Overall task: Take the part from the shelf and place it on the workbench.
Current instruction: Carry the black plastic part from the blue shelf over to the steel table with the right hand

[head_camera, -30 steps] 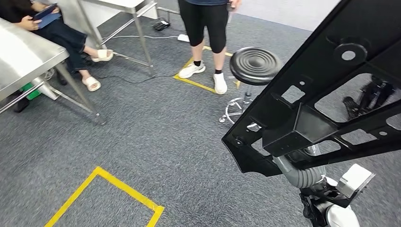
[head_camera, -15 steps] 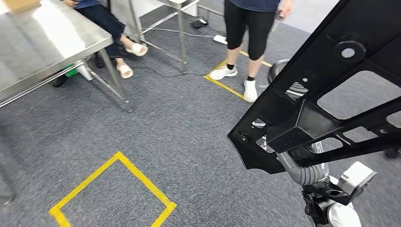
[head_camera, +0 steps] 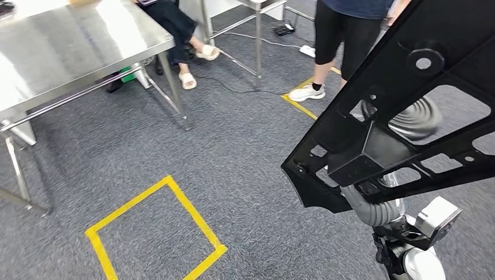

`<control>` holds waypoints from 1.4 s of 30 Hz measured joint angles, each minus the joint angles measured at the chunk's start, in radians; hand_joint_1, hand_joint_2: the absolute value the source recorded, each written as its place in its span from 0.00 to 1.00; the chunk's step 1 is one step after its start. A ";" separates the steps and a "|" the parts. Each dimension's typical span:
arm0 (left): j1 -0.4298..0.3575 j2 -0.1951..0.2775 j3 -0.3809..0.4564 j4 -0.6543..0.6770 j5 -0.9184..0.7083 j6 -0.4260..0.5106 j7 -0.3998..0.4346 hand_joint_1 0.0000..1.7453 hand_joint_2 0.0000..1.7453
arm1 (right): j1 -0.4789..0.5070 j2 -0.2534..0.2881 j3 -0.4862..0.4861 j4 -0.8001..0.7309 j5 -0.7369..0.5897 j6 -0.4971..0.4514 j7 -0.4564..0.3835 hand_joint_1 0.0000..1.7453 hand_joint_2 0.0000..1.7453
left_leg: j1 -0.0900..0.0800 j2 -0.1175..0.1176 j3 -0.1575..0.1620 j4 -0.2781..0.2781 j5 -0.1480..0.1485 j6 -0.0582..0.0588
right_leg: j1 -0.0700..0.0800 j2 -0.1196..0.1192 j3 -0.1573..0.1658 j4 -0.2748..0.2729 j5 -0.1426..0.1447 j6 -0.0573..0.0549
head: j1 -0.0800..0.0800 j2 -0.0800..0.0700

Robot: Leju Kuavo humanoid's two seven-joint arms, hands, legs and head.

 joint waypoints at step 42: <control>0.012 -0.001 0.001 0.004 -0.003 0.000 -0.004 0.00 1.00 | 0.023 0.002 -0.003 -0.014 0.009 0.006 -0.006 1.00 1.00 | -0.003 -0.010 0.138 -0.242 0.080 0.050 | 0.008 0.058 -0.076 0.192 -0.101 0.023 | 0.015 0.000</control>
